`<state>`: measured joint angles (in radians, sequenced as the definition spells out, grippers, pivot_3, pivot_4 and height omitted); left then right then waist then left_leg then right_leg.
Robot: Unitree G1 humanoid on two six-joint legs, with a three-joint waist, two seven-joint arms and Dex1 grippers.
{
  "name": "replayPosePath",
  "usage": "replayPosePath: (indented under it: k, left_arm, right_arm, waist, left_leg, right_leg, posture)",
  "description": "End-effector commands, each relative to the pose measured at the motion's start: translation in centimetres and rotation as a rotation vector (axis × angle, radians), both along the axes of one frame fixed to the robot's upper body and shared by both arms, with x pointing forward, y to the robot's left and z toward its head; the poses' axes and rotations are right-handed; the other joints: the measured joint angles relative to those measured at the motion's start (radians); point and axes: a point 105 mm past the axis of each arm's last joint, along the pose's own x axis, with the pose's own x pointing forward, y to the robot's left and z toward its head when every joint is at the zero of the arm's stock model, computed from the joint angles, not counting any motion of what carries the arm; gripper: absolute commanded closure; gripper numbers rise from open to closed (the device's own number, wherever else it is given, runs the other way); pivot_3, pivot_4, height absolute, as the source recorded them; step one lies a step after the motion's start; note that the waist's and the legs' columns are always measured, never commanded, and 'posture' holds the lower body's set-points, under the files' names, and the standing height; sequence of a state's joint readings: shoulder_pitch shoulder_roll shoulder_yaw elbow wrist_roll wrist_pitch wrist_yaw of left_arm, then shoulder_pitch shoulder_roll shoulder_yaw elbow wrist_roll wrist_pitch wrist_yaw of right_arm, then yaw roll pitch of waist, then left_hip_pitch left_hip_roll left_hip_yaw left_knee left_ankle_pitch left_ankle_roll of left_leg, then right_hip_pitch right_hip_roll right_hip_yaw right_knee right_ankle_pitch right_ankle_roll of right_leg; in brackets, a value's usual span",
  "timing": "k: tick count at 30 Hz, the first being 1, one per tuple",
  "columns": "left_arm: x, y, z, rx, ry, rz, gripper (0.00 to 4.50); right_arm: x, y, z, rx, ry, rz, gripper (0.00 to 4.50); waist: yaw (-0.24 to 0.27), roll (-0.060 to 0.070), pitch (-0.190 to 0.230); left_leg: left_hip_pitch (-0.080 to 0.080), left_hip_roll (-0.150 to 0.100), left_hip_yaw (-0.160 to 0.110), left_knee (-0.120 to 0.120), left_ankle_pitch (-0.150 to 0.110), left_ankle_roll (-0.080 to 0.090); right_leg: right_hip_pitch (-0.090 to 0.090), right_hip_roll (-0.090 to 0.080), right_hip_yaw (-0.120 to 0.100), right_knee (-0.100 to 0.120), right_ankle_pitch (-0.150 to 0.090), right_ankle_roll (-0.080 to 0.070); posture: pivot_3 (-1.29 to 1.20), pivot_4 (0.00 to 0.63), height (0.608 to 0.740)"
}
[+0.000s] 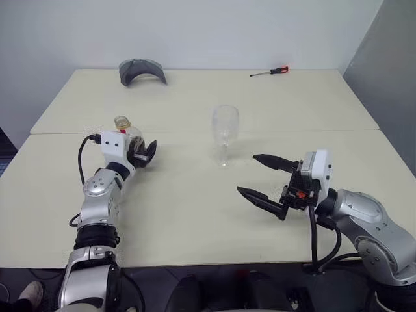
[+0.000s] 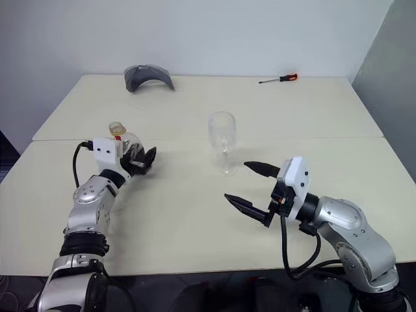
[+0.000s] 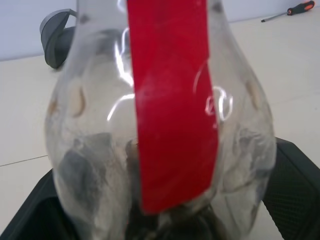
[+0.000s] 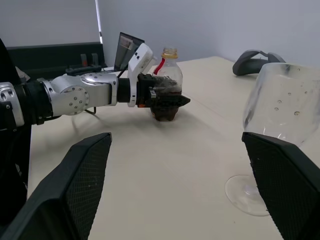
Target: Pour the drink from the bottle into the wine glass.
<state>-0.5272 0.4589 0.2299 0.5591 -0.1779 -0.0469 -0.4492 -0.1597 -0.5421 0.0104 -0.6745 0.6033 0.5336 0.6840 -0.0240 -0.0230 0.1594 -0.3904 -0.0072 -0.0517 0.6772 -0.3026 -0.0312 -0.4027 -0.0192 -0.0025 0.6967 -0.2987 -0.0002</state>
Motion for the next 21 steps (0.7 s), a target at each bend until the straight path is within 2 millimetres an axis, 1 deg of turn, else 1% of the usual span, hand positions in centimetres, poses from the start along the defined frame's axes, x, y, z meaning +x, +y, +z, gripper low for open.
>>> replayPosePath:
  k: [1,6,7,8,15,17,18,19,21]
  left_arm:
    - [0.3,0.1,1.4,0.034,-0.048,-0.011,0.0]
    - [0.8,-0.3,1.6,0.031,-0.059,-0.029,0.0]
    - [0.8,-0.3,1.6,0.026,-0.062,-0.031,0.39]
    - [0.9,-0.3,1.7,0.023,-0.064,-0.033,0.6]
    - [1.2,-0.3,2.1,0.02,-0.074,-0.043,2.84]
    - [1.3,-0.5,2.4,0.024,-0.08,-0.051,3.26]
    - [1.4,-0.7,2.9,0.03,-0.091,-0.063,3.4]
    - [1.4,-1.3,3.8,0.086,-0.129,-0.098,3.52]
    - [1.6,-3.0,6.0,0.154,-0.181,-0.189,3.59]
  right_arm:
    - [-0.2,-0.2,1.1,0.006,-0.055,-0.009,0.06]
    - [0.2,-0.2,1.3,0.012,-0.059,-0.031,0.06]
    - [0.2,-0.2,1.3,0.015,-0.057,-0.033,0.0]
    - [0.3,-0.2,1.3,0.017,-0.055,-0.035,0.0]
    - [0.4,-0.2,1.1,0.005,-0.061,-0.043,0.0]
    - [0.6,-0.2,1.2,0.006,-0.063,-0.049,0.0]
    - [0.7,-0.3,1.3,0.007,-0.065,-0.054,0.0]
    - [0.9,-0.4,1.4,0.007,-0.069,-0.059,0.0]
    - [1.3,-0.9,1.7,-0.014,-0.085,-0.075,0.0]
  waist:
    - [0.0,0.0,0.0]
    - [0.0,0.0,0.0]
    - [0.0,0.0,0.0]
    - [0.0,0.0,0.0]
    - [-0.001,0.0,0.0]
    - [-0.001,0.0,0.0]
    - [-0.001,0.0,0.0]
    - [-0.001,0.0,0.0]
    - [-0.001,0.0,0.0]
  left_leg:
    - [-0.001,0.0,0.0,0.0,0.0,0.0]
    - [-0.002,0.0,-0.003,0.001,0.001,-0.001]
    - [-0.003,-0.001,-0.003,0.002,0.001,-0.001]
    - [-0.003,0.0,-0.003,0.002,0.001,-0.001]
    - [-0.003,-0.001,-0.004,0.002,0.001,-0.001]
    - [-0.003,-0.001,-0.004,0.002,0.001,-0.001]
    - [-0.003,-0.001,-0.004,0.002,0.001,-0.001]
    - [-0.003,-0.001,-0.004,0.002,0.001,-0.001]
    - [-0.004,-0.001,-0.004,0.002,0.001,-0.002]
  right_leg:
    - [0.0,0.0,0.0,0.0,0.0,0.0]
    - [0.0,-0.001,-0.003,0.0,0.0,0.0]
    - [0.0,-0.001,-0.004,0.0,0.0,0.0]
    - [0.0,-0.001,-0.004,0.0,0.0,0.0]
    - [0.0,-0.001,-0.005,0.0,0.0,0.0]
    - [0.0,-0.001,-0.005,0.0,0.0,0.0]
    - [0.0,-0.001,-0.005,0.0,0.0,0.0]
    - [0.0,-0.001,-0.005,0.0,0.0,0.0]
    - [-0.001,-0.001,-0.005,0.0,0.0,0.0]
  posture:
    - [0.0,0.15,0.74]
    - [0.0,0.15,0.74]
    - [0.0,0.15,0.74]
    - [0.0,0.15,0.74]
    - [0.0,0.15,0.74]
    - [0.0,0.15,0.74]
    - [0.0,0.15,0.74]
    - [0.0,0.15,0.74]
    - [0.0,0.15,0.74]
